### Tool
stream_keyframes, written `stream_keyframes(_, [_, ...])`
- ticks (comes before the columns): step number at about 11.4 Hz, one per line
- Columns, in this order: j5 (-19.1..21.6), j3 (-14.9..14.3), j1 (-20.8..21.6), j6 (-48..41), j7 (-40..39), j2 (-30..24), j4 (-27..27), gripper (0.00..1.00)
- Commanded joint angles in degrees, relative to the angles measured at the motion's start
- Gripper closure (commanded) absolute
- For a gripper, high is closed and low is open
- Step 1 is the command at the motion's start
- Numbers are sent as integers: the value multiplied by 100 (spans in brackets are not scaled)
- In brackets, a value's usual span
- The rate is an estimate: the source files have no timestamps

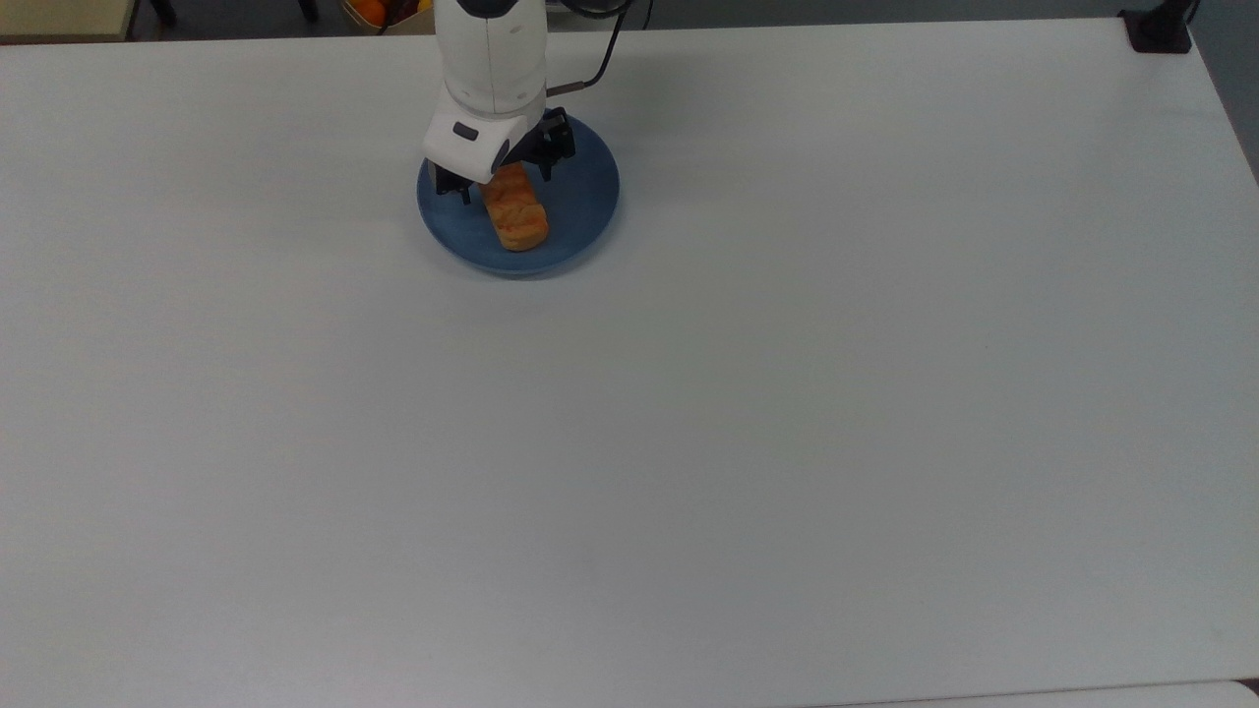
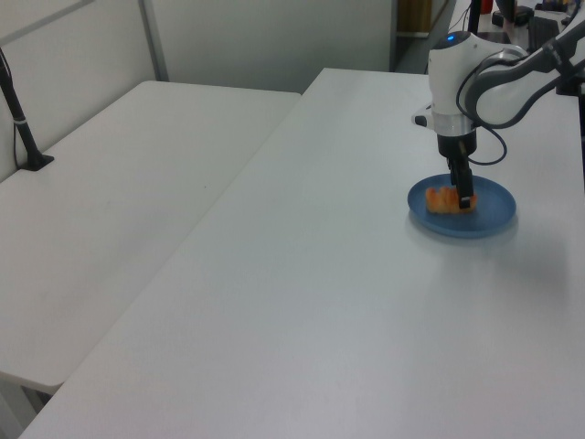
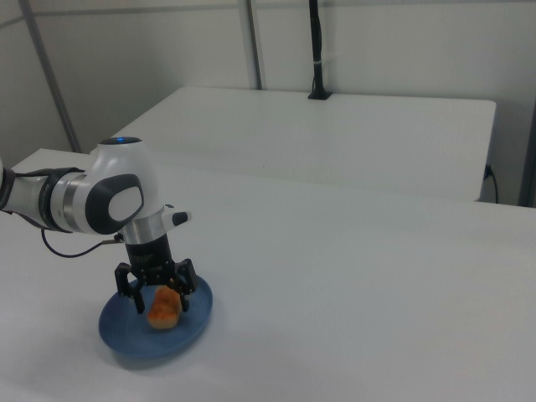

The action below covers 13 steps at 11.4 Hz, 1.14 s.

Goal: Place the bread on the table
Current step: 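Lower the open gripper over the orange bread roll on the plate, then close the gripper on the bread roll and lift it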

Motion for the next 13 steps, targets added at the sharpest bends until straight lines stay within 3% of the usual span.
stream_keyframes(1, [-251,-19,46,283,-21,-57,-182,23])
stream_keyframes(4, [-242,7,46,160,-3,-65,-182,59])
stream_keyframes(5, [-242,7,46,30,-3,-83,-165,64])
stream_keyframes(9, [-234,42,46,-515,-3,-398,-95,65])
stream_keyframes(11, [-181,42,37,-1286,-12,-443,334,65])
stream_keyframes(13, [-85,42,-6,-1474,-3,-452,704,65])
